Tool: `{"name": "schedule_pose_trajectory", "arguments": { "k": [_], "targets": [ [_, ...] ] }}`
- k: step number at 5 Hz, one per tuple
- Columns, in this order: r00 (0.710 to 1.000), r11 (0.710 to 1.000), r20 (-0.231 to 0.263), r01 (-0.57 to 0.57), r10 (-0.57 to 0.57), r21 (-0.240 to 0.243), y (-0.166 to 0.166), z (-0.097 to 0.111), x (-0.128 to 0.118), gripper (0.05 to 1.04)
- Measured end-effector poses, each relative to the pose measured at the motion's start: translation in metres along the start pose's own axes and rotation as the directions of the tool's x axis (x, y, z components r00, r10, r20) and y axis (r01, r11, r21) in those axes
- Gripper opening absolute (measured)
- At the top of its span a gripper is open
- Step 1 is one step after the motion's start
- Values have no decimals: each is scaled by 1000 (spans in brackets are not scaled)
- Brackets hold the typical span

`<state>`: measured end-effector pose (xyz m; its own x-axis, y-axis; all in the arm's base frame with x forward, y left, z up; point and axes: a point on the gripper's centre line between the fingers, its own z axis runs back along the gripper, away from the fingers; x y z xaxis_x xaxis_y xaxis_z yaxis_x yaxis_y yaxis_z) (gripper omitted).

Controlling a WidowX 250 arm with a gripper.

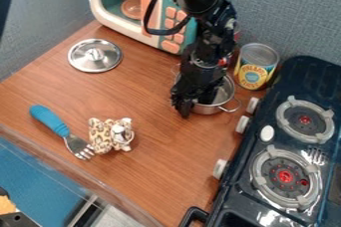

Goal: Move the pan to the far left of the table

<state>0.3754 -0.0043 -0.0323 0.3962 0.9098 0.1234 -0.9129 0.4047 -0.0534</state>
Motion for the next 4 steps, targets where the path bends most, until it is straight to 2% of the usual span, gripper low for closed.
{"name": "schedule_pose_trajectory", "arguments": {
  "k": [1, 2, 3, 4],
  "targets": [
    [999, 1000, 30, -26, 27, -10, 4, -2, 8, 359],
    [998, 999, 53, -27, 28, -21, 5, -2, 11, 159],
    [999, 999, 41, -34, 36, -42, 8, 0, 11, 79],
    [997, 993, 20, -70, 72, -100, 24, 12, 22, 67]
  ]
}}
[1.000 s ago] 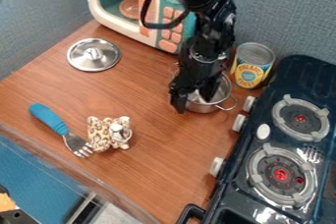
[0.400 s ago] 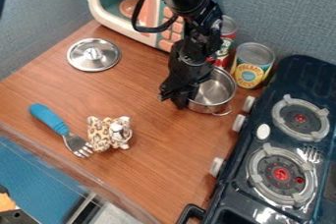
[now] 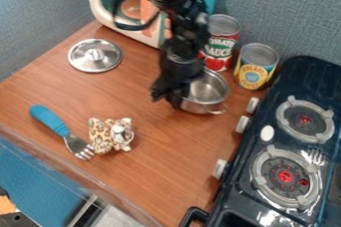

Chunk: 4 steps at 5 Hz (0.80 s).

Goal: Move the pan to the far left of the table

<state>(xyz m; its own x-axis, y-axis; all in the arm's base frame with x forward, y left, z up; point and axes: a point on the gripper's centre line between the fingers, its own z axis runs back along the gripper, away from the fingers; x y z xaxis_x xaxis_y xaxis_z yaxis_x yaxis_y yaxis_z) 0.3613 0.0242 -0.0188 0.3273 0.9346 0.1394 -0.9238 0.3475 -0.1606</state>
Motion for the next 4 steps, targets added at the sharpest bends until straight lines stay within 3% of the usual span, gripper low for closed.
{"name": "schedule_pose_trajectory", "arguments": {
  "k": [2, 4],
  "targets": [
    [997, 991, -1, -78, 78, -106, 35, 35, 36, 67],
    [975, 975, 48, -213, 216, -67, 97, 38, 77, 67]
  ]
}}
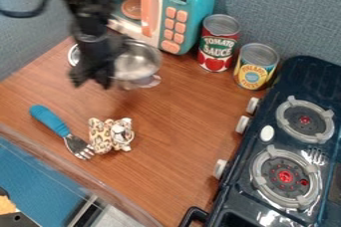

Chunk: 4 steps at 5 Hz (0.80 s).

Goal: Move the pan to the far left of the table

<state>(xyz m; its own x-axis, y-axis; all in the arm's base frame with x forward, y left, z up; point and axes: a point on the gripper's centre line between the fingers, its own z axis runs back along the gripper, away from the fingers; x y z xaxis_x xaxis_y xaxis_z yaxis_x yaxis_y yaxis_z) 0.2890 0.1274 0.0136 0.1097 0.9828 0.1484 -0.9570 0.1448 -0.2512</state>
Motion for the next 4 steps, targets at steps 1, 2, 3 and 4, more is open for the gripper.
{"name": "schedule_pose_trajectory", "arguments": {
  "k": [1, 2, 3, 4],
  "targets": [
    [997, 998, 20, -70, 69, 4, 27, -4, 28, 67],
    [994, 994, 37, -104, 103, 27, 47, -20, 46, 67],
    [986, 986, 59, -161, 158, 47, 63, -27, 72, 67],
    [982, 981, 58, -182, 178, 67, 82, -37, 89, 67]
  ]
}}
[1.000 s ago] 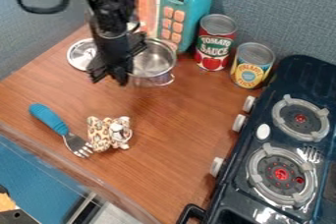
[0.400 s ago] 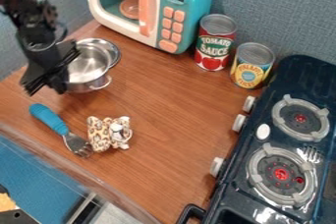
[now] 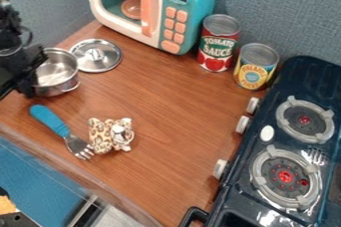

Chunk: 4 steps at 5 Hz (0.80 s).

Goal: Move the pan to the far left of the table

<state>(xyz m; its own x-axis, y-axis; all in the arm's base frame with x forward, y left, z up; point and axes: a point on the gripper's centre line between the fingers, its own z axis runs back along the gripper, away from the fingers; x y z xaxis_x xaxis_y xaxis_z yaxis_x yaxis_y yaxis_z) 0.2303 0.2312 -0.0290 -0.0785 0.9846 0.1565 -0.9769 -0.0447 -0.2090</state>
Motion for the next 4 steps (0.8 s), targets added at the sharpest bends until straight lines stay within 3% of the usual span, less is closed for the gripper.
{"name": "schedule_pose_trajectory", "arguments": {
  "k": [2, 3, 4],
  "targets": [
    [999, 999, 36, 34, -34, 4, 8, -7, 8, 93],
    [1000, 1000, 16, 18, -19, 13, 13, -7, 5, 255],
    [999, 999, 6, 33, -33, 6, 13, -5, 2, 505]
  ]
}}
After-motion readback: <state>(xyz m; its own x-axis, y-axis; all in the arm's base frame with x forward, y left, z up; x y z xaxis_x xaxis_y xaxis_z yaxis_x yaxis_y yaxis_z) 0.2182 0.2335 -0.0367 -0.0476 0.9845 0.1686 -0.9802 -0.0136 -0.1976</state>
